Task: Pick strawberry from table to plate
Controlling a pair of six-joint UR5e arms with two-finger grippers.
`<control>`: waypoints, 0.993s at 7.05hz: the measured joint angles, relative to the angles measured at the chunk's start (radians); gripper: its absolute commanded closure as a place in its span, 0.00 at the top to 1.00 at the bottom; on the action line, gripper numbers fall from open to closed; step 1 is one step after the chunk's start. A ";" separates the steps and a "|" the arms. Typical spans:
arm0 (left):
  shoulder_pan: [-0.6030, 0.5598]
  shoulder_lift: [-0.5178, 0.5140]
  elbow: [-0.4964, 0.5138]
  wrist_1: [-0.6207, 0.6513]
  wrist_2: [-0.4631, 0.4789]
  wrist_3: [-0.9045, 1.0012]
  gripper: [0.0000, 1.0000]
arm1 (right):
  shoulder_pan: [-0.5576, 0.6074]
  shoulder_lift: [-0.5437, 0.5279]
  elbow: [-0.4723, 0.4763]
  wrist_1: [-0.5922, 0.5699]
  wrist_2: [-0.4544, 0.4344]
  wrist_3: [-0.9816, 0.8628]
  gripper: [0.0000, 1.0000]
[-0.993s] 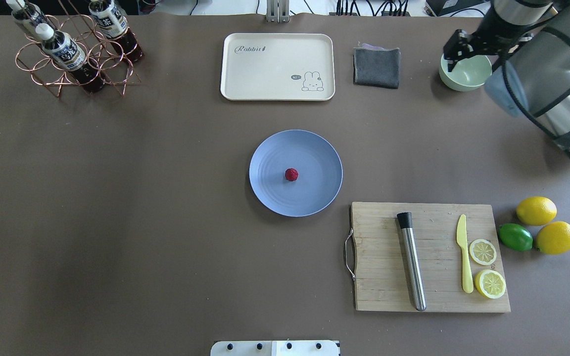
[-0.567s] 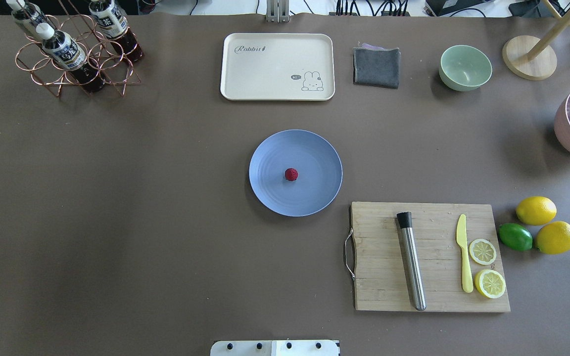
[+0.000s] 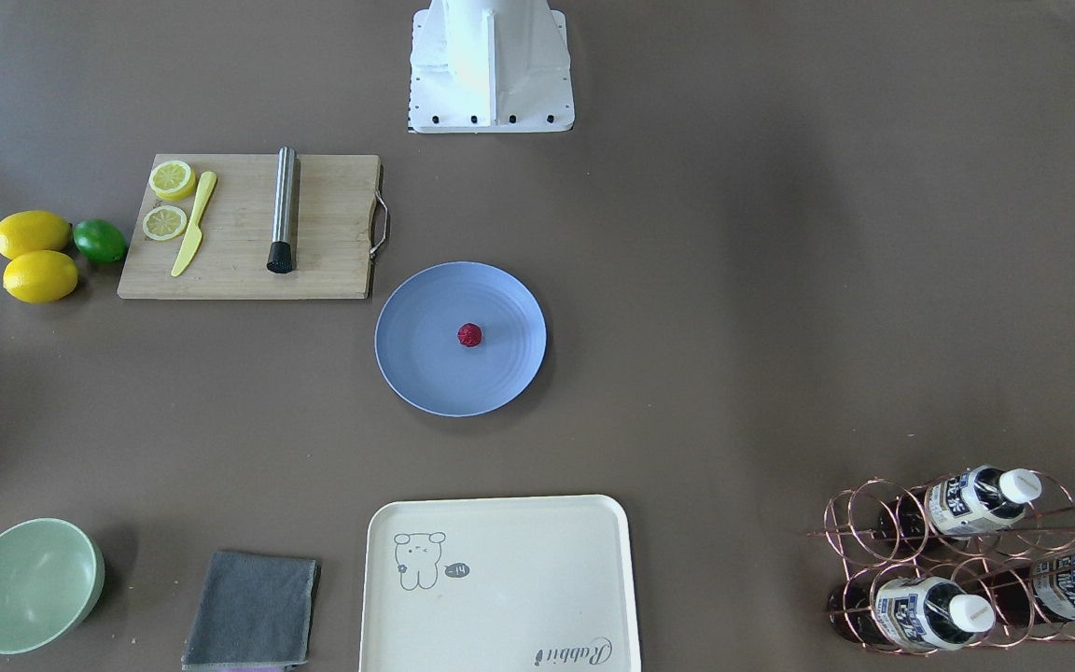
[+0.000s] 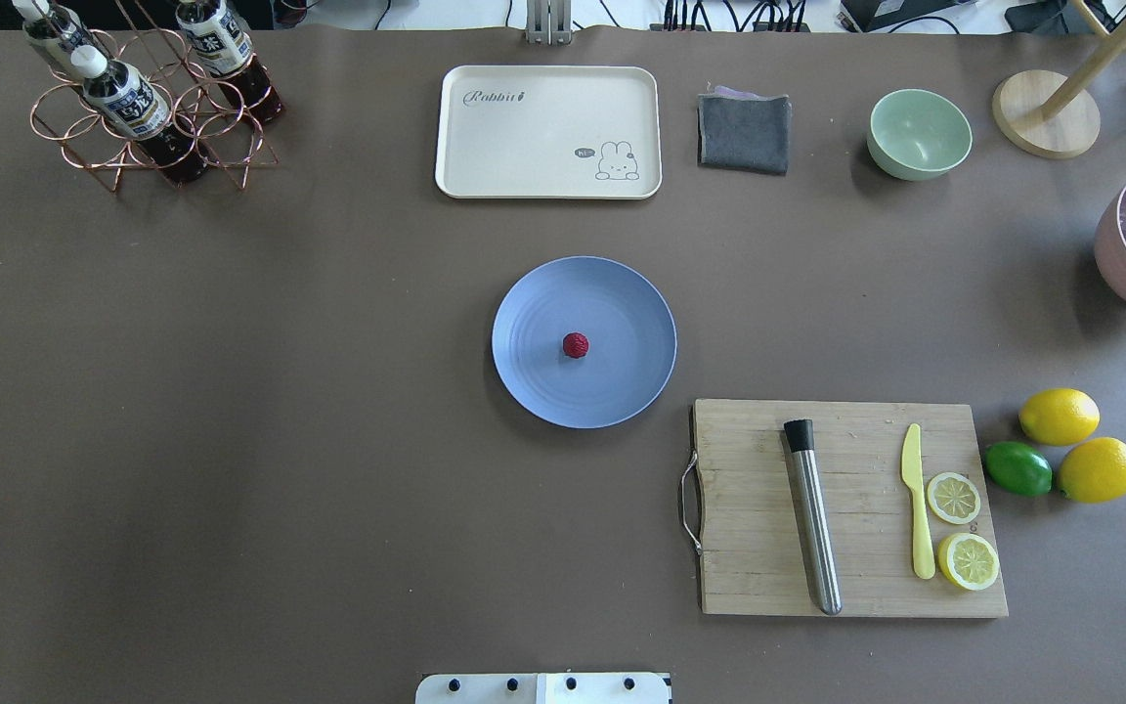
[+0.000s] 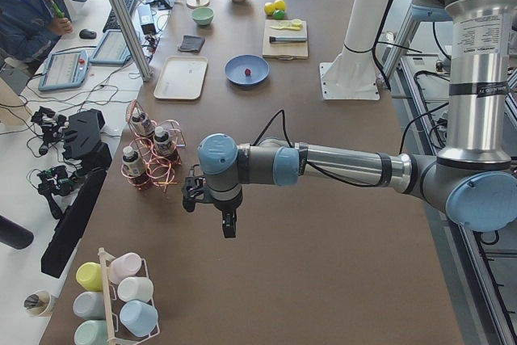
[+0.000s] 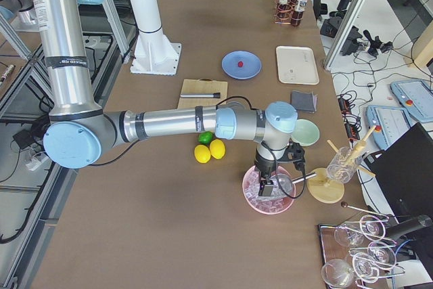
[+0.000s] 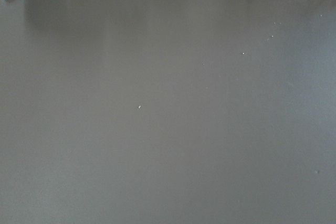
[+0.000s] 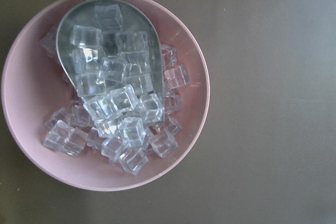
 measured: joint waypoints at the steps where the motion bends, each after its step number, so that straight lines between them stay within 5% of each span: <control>1: -0.009 0.003 0.001 -0.002 0.001 -0.002 1.00 | 0.004 -0.015 -0.003 0.000 0.001 0.000 1.00; 7: -0.018 0.012 0.000 -0.019 0.002 -0.007 1.00 | 0.006 -0.024 -0.005 0.000 0.024 -0.001 1.00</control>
